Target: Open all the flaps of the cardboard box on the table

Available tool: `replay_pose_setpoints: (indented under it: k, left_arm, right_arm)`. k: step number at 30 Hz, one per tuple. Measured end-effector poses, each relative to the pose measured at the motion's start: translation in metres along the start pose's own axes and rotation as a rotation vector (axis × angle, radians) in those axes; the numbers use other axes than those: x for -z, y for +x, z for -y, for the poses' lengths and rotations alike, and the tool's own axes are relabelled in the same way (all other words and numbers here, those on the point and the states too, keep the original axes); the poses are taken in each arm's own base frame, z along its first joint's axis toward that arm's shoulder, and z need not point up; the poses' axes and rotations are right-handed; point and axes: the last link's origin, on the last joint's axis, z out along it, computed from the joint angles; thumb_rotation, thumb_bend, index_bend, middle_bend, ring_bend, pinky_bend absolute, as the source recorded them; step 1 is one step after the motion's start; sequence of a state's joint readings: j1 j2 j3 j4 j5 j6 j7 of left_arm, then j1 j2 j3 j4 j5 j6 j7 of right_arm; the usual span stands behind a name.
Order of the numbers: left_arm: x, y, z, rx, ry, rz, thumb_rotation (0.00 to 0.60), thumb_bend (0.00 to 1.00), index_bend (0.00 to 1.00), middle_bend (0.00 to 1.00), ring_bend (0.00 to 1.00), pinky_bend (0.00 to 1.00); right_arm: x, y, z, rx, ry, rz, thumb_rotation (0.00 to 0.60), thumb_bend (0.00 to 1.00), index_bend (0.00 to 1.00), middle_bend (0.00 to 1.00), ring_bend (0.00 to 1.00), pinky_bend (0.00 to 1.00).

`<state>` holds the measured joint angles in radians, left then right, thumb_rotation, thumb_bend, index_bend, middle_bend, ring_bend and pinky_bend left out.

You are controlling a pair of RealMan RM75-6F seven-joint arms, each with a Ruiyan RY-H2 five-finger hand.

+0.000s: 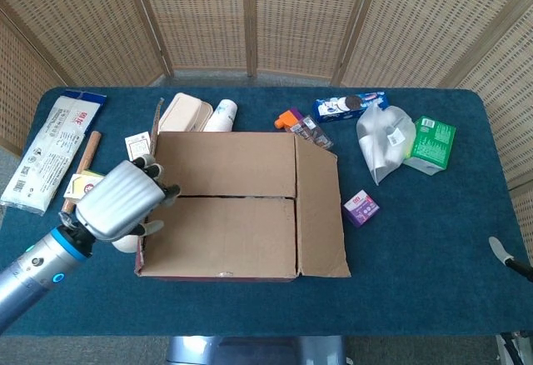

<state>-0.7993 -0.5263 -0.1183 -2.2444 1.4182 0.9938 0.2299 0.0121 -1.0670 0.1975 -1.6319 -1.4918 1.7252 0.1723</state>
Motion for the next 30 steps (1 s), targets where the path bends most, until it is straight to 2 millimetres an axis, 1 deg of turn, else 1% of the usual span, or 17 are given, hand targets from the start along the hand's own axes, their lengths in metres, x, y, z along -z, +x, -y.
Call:
replay_pose_setpoints:
  k: [4,10,16,18,19,20,21,23,24,25,26,28,30]
  left_arm:
    - [0.023,-0.014,0.028,0.036,0.093,0.024,0.6,0.0,0.56,0.83,0.49,0.37]
    - [0.058,-0.034,0.062,0.085,0.193,0.031,0.6,0.0,0.56,0.81,0.49,0.37]
    - [0.092,-0.05,0.089,0.123,0.281,0.027,0.6,0.0,0.56,0.79,0.48,0.36]
    - [0.1,-0.057,0.094,0.133,0.3,0.039,0.6,0.0,0.55,0.76,0.47,0.36]
    - [0.104,-0.061,0.096,0.138,0.31,0.048,0.6,0.0,0.53,0.69,0.44,0.36]
    - [0.107,-0.065,0.098,0.142,0.316,0.054,0.6,0.0,0.52,0.65,0.42,0.36]
    - [0.108,-0.069,0.098,0.149,0.319,0.06,0.6,0.0,0.49,0.57,0.37,0.35]
    - [0.109,-0.08,0.099,0.17,0.321,0.065,0.6,0.0,0.4,0.36,0.23,0.31]
    - [0.108,-0.086,0.099,0.182,0.318,0.062,0.6,0.0,0.36,0.27,0.18,0.29]
    - [0.106,-0.09,0.098,0.189,0.314,0.056,0.6,0.0,0.3,0.15,0.1,0.27]
    - [0.104,-0.093,0.097,0.195,0.308,0.044,0.6,0.0,0.25,0.06,0.04,0.24]
    - [0.097,-0.098,0.093,0.201,0.289,0.003,0.6,0.0,0.18,0.0,0.0,0.19]
    - [0.091,-0.1,0.09,0.197,0.274,-0.033,0.6,0.0,0.13,0.0,0.0,0.16]
  right_arm:
    - [-0.001,-0.001,0.0,0.007,-0.004,0.002,0.6,0.18,0.0,0.0,0.0,0.02]
    - [-0.001,-0.003,0.0,0.016,0.002,0.004,0.6,0.18,0.0,0.0,0.0,0.02]
    - [-0.002,-0.003,0.001,0.017,0.008,0.005,0.6,0.18,0.0,0.0,0.0,0.02]
    - [-0.002,-0.003,0.001,0.017,0.011,0.004,0.6,0.18,0.0,0.0,0.0,0.02]
    - [-0.002,-0.003,0.002,0.017,0.013,0.005,0.6,0.18,0.0,0.0,0.0,0.02]
    - [-0.002,-0.003,0.002,0.017,0.015,0.006,0.6,0.18,0.0,0.0,0.0,0.02]
    - [-0.002,-0.004,0.003,0.017,0.016,0.008,0.6,0.18,0.0,0.0,0.0,0.02]
    - [-0.002,-0.006,0.004,0.016,0.018,0.016,0.6,0.18,0.0,0.0,0.0,0.02]
    - [-0.003,-0.006,0.004,0.015,0.019,0.018,0.6,0.18,0.0,0.0,0.0,0.02]
    - [-0.003,-0.007,0.004,0.015,0.02,0.02,0.6,0.18,0.0,0.0,0.0,0.02]
    - [-0.003,-0.007,0.005,0.014,0.021,0.021,0.6,0.18,0.0,0.0,0.0,0.02]
    - [-0.003,-0.007,0.005,0.014,0.023,0.023,0.6,0.18,0.0,0.0,0.0,0.02]
    - [-0.003,-0.008,0.006,0.013,0.024,0.026,0.6,0.18,0.0,0.0,0.0,0.02]
